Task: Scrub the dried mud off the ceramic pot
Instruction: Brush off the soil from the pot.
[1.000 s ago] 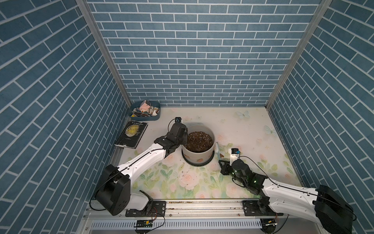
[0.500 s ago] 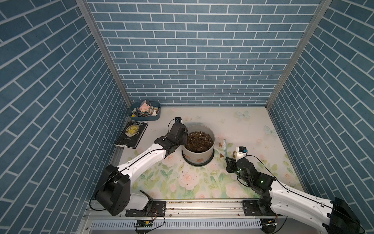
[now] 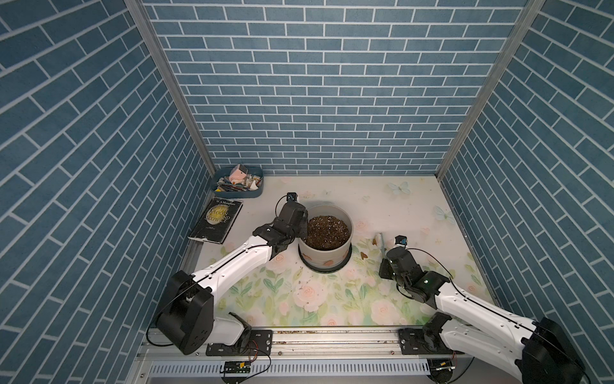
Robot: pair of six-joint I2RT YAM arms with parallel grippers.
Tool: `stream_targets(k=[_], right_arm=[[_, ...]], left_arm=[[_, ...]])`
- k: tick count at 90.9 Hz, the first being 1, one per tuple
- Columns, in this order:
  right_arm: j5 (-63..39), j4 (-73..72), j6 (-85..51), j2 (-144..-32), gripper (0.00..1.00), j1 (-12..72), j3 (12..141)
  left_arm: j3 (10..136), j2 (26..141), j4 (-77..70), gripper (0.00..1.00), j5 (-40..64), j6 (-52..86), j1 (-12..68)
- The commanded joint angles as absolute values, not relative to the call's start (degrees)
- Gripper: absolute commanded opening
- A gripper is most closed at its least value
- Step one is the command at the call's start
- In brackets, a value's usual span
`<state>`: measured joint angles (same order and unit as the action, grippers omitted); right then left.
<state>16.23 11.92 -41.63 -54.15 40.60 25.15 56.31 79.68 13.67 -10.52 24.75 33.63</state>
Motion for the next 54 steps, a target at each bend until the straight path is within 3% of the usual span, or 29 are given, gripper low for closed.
stream_targets(k=[1, 19, 28, 45, 54], right_arm=[[16.5, 15.6, -38.6, -58.4, 0.00, 38.0, 29.2], [12.7, 15.1, -37.2, -58.6, 0.00, 37.8, 33.3], [8.7, 10.9, -37.0, -57.0, 0.00, 37.4, 32.1], [16.9, 16.7, -37.6, -63.1, 0.00, 38.5, 33.6], [15.4, 14.0, -35.7, -60.7, 0.00, 41.0, 32.5]], left_arm=[[55.0, 78.0, 14.9, 0.09, -9.9, 26.4, 33.6], [56.7, 79.0, 14.5, 0.44, -9.9, 26.6, 33.2], [58.2, 79.8, 14.5, 0.50, -9.9, 26.5, 32.6], [60.3, 80.7, 13.5, 0.63, -9.8, 26.3, 32.0], [61.5, 82.7, 12.9, 0.66, -8.9, 26.0, 31.4]])
